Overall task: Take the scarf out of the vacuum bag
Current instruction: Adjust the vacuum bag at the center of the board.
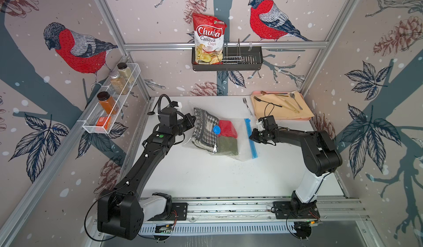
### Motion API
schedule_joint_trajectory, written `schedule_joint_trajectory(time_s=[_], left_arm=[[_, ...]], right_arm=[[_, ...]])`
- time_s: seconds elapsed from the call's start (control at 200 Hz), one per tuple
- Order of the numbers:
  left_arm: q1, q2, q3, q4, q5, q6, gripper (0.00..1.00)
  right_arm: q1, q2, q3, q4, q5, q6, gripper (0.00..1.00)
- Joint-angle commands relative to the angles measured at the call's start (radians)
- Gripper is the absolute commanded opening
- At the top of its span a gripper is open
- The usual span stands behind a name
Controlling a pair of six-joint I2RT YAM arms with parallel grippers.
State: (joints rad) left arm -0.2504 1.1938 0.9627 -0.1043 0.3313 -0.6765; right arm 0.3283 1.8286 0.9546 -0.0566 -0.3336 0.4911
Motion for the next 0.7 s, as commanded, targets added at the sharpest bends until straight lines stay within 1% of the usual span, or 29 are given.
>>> schedule_joint_trajectory(time_s=[0.0,0.15,0.345,0.45,0.545,0.695], left_arm=[[-0.072,0.000,0.058,0.123,0.002,-0.030,0.00],[-0.183,0.040,0.157,0.197,-0.004,-0.038,0.00],[-0.289,0.164,0.342,0.241,0.023,-0.035,0.00],[-0.310,0.225,0.410,0.301,0.066,-0.070,0.00],[-0.312,0.251,0.423,0.419,0.112,-0.131,0.00],[-0.311,0.255,0.444,0.505,0.099,-0.170,0.00]], right_arm=[[0.015,0.017,0.006,-0.090,0.092,-0.031,0.00],[0.016,0.021,0.003,-0.082,0.094,-0.031,0.00],[0.018,0.028,0.001,-0.078,0.100,-0.028,0.00],[0.017,0.031,-0.003,-0.074,0.100,-0.027,0.00],[0.017,0.035,-0.005,-0.068,0.098,-0.026,0.00],[0.016,0.047,-0.002,-0.069,0.099,-0.023,0.00]])
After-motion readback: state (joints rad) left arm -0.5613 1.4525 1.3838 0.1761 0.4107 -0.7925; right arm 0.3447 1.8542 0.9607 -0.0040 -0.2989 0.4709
